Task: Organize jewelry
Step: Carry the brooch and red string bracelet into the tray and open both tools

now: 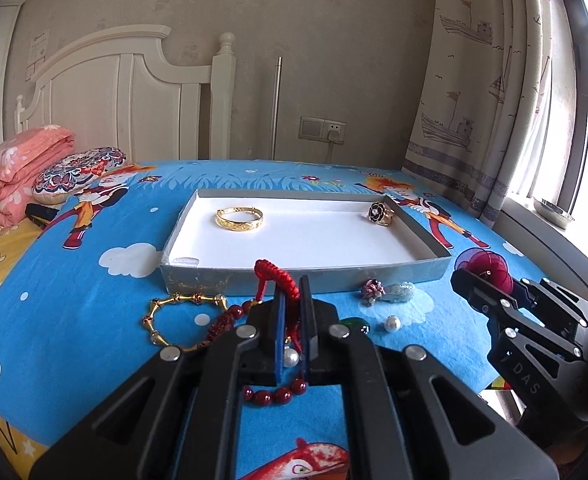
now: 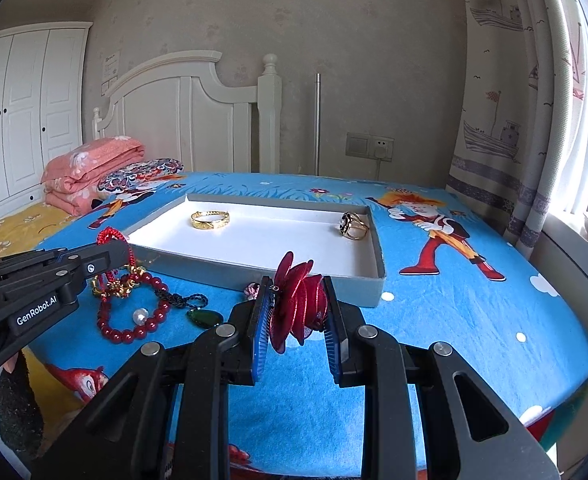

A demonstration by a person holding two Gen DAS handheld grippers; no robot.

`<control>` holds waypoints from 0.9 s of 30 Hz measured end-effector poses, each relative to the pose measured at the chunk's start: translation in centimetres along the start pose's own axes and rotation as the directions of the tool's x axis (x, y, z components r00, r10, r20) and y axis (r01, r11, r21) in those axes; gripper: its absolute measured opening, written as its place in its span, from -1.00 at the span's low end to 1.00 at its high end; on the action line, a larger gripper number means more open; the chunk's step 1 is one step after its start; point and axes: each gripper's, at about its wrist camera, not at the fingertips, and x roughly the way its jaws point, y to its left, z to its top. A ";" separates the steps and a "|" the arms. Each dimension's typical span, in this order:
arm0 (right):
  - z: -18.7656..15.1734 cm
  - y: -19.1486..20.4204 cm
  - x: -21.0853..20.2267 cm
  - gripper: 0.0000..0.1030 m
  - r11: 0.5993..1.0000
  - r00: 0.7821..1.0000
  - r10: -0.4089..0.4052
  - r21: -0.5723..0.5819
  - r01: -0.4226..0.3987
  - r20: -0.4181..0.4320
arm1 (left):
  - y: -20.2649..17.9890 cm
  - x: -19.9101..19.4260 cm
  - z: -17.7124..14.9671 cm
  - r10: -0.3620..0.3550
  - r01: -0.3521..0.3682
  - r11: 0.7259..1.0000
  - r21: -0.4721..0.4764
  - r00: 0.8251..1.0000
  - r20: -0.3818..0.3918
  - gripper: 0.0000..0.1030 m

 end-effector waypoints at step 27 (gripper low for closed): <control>1.5 0.7 1.7 -0.53 0.999 1.000 -0.018 -0.038 0.018 -0.006 | -0.3 0.2 0.7 0.089 -0.090 0.995 0.036 0.996 0.030 -0.88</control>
